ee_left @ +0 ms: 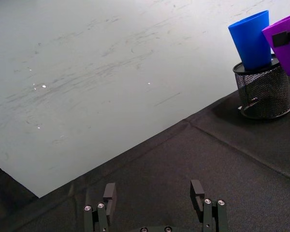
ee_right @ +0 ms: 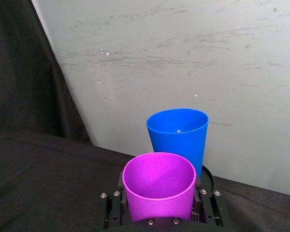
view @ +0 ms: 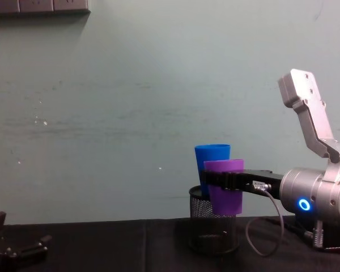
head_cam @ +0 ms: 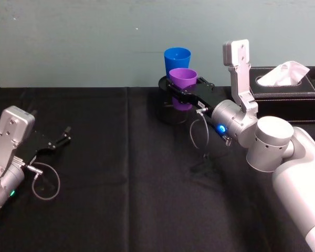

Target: Pick up one cup with a gripper and tap it against the other cup.

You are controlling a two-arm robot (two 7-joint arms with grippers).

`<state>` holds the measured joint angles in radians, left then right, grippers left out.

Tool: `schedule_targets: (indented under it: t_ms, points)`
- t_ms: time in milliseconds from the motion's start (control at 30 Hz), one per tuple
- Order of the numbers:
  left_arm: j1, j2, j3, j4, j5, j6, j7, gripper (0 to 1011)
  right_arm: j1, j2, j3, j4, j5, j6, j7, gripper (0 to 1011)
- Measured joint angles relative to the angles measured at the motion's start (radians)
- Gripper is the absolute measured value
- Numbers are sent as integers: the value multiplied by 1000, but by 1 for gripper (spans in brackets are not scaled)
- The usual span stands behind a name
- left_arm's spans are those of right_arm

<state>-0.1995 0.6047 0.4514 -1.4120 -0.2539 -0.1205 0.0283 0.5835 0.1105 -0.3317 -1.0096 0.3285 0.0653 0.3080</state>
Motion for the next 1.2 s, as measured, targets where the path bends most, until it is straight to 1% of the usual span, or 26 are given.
schedule_targets:
  t_ms: [700, 967, 1000, 1033, 1067, 1133, 1200]
  points:
    - [0, 0, 0, 0, 0, 0, 0, 1000, -1, 0, 0, -1, 0, 0, 0, 733]
    - [0, 0, 0, 0, 0, 0, 0, 1000, -87, 28, 4, -124, -3, 16, -2, 733]
    - [0, 0, 0, 0, 0, 0, 0, 1000, -109, 35, 6, -158, -3, 18, -6, 733]
    - [0, 0, 0, 0, 0, 0, 0, 1000, -121, 39, 6, -173, -3, 20, -7, 733]
    - [0, 0, 0, 0, 0, 0, 0, 1000, -143, 46, 8, -202, -2, 22, -9, 733]
    - [0, 0, 0, 0, 0, 0, 0, 1000, -166, 52, 9, -233, -1, 24, -10, 733]
    - [0, 0, 0, 0, 0, 0, 0, 1000, -202, 62, 11, -275, 4, 24, -11, 733]
